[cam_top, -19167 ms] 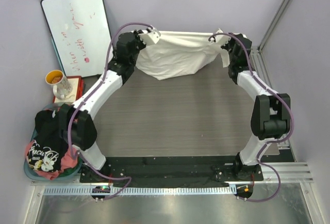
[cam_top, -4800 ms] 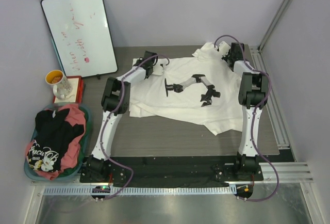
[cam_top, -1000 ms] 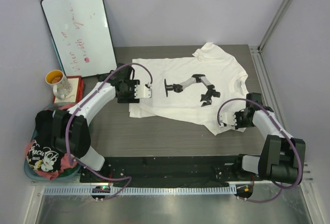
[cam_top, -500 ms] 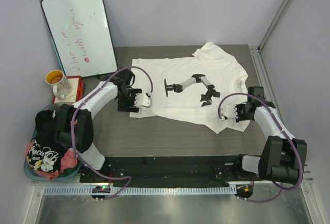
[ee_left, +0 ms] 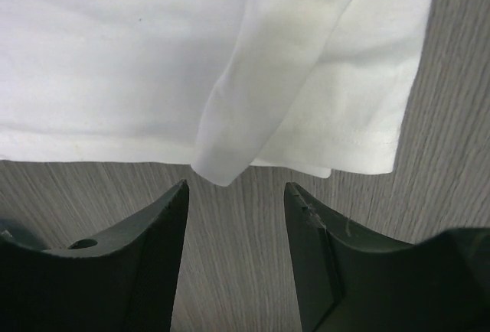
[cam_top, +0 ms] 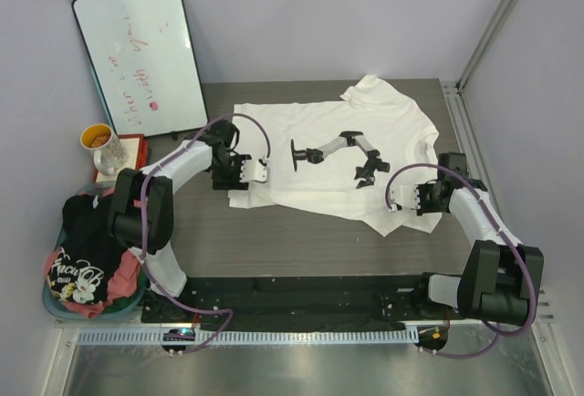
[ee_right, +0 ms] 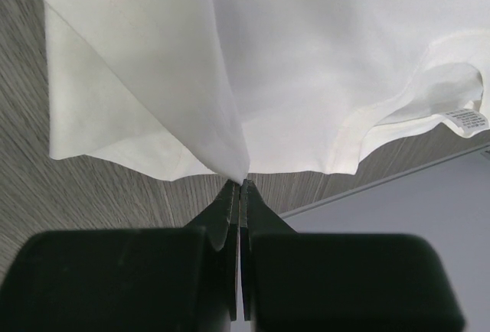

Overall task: Fold and stack the t-shirts
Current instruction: Grap the side of the flattened tshirt closest away from the robot with both arms

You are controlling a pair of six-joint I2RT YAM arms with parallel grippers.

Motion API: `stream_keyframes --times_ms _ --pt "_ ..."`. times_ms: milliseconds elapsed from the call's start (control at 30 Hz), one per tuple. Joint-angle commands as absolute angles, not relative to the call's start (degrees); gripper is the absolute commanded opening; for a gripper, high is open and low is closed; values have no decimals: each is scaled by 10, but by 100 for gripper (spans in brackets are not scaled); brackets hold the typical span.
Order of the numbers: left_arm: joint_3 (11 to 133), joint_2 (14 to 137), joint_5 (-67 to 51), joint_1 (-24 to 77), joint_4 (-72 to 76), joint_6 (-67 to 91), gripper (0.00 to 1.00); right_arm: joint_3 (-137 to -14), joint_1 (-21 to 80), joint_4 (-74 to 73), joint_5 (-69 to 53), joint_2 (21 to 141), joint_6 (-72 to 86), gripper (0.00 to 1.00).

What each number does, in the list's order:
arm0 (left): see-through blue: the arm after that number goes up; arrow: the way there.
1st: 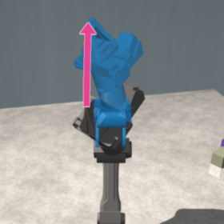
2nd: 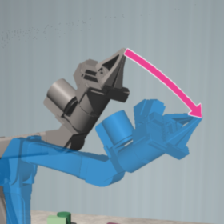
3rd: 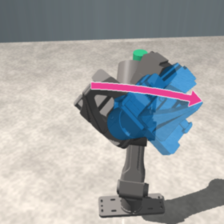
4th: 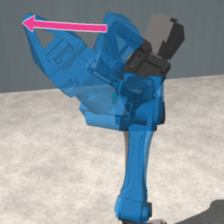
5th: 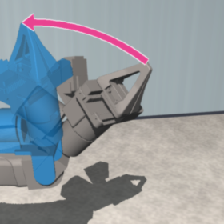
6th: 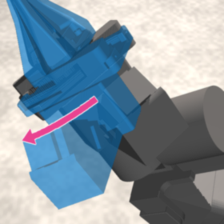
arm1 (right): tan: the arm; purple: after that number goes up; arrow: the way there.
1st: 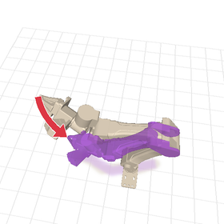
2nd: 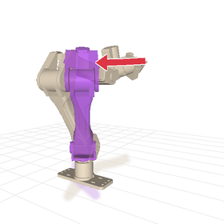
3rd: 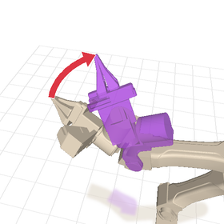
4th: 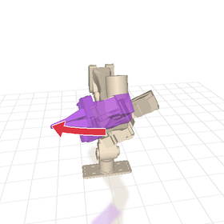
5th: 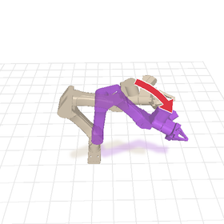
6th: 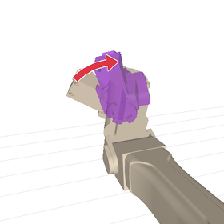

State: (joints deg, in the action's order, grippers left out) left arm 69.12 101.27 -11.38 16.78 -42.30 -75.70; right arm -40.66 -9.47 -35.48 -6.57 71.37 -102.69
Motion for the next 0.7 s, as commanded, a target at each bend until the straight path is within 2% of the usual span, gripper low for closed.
stream_keyframes --times_ms 0,333,433,533,600,667 --pt "712 1021 -120 156 -401 -763 53 -418 -91 -344 -64 710 -1020 1" --pt "726 1047 -129 156 -384 -755 50 -425 -86 -335 -62 723 -1009 1" --pt "731 1053 -132 156 -381 -751 45 -426 -85 -333 -62 727 -1008 1" --pt "734 1052 -136 156 -382 -752 35 -428 -85 -332 -60 730 -1008 1" --pt "737 1051 -140 156 -394 -754 21 -429 -85 -331 -59 732 -1009 1" --pt "744 1051 -145 156 -408 -756 12 -430 -84 -330 -58 733 -1008 1"
